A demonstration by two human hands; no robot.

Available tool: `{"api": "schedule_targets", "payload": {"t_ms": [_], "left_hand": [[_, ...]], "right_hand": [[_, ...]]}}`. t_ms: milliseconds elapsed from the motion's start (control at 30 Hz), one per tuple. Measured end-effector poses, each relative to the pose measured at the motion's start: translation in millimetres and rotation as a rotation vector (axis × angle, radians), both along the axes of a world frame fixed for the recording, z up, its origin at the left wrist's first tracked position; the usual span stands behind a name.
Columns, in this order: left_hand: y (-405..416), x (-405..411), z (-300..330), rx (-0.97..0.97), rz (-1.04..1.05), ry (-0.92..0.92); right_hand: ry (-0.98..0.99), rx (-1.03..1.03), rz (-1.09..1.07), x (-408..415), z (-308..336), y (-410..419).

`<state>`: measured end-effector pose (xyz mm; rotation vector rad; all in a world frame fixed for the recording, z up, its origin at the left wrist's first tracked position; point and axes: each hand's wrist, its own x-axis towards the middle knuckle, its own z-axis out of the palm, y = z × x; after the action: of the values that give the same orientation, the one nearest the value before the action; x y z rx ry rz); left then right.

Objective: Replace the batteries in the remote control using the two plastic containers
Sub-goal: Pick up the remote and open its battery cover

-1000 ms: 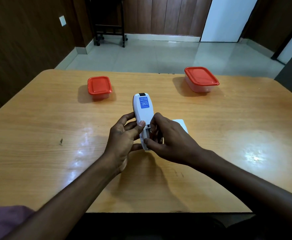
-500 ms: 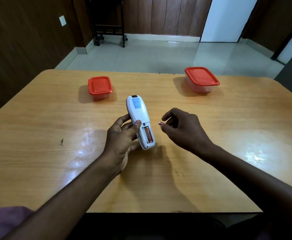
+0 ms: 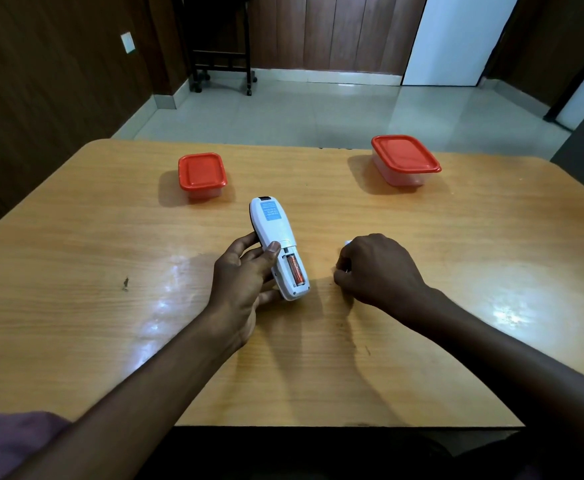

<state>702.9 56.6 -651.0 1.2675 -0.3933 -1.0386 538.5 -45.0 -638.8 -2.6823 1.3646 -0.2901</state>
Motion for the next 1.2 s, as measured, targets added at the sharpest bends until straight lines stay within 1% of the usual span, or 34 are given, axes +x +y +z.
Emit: {"api": "schedule_targets", "payload": {"t_ms": [67,167,233,300,500,600,700,933,1000,1067,1133,1200], "left_hand": [[0.6,-0.1,0.7,0.0,0.001,0.003],[1.2,-1.0,2.4,-0.001,-0.005,-0.004],[1.3,-2.5,3.2,-0.005,-0.014,-0.015],[2.2,-4.1,3.0,-0.014,-0.026,-0.027],[6.2,-7.1,1.0,-0.053,-0.044,-0.057],[6.7,-9.7,2.6,-0.07,-0.046,-0.063],[6.7,-11.1,3.6,-0.08,-0.038,-0.057],[4.0,-7.2,0.8,-0.043,-0.013,-0.031],[3.3,-5.3,0.3,-0.027,-0.006,-0.025],[3.0,-4.7,-0.5,-0.008,-0.001,-0.025],[2.9,-4.8,-1.8,0.016,-0.005,-0.036],[2.5,-5.1,-3.9,0.043,-0.009,-0.053]], "right_hand": [[-0.098,0.018,0.027,0.7,1.2,4.2],[-0.385,0.127,0.116,4.7,3.3,14.0],[-0.472,0.162,0.171,8.1,3.1,20.2],[-0.463,0.162,0.191,11.0,-0.3,24.5],[-0.482,0.148,0.119,14.7,-6.7,30.8],[-0.473,0.045,0.122,15.0,-7.2,35.5],[-0.41,-0.038,0.152,15.7,-9.4,38.7],[-0.464,0.035,0.031,13.2,-2.5,28.0],[-0.403,0.061,0.0,8.9,-1.0,18.9],[-0.272,0.077,-0.009,3.7,-2.1,11.2],[-0.161,0.055,0.011,0.5,-4.9,7.4],[-0.102,0.034,0.027,0.0,-7.4,6.1]]}}
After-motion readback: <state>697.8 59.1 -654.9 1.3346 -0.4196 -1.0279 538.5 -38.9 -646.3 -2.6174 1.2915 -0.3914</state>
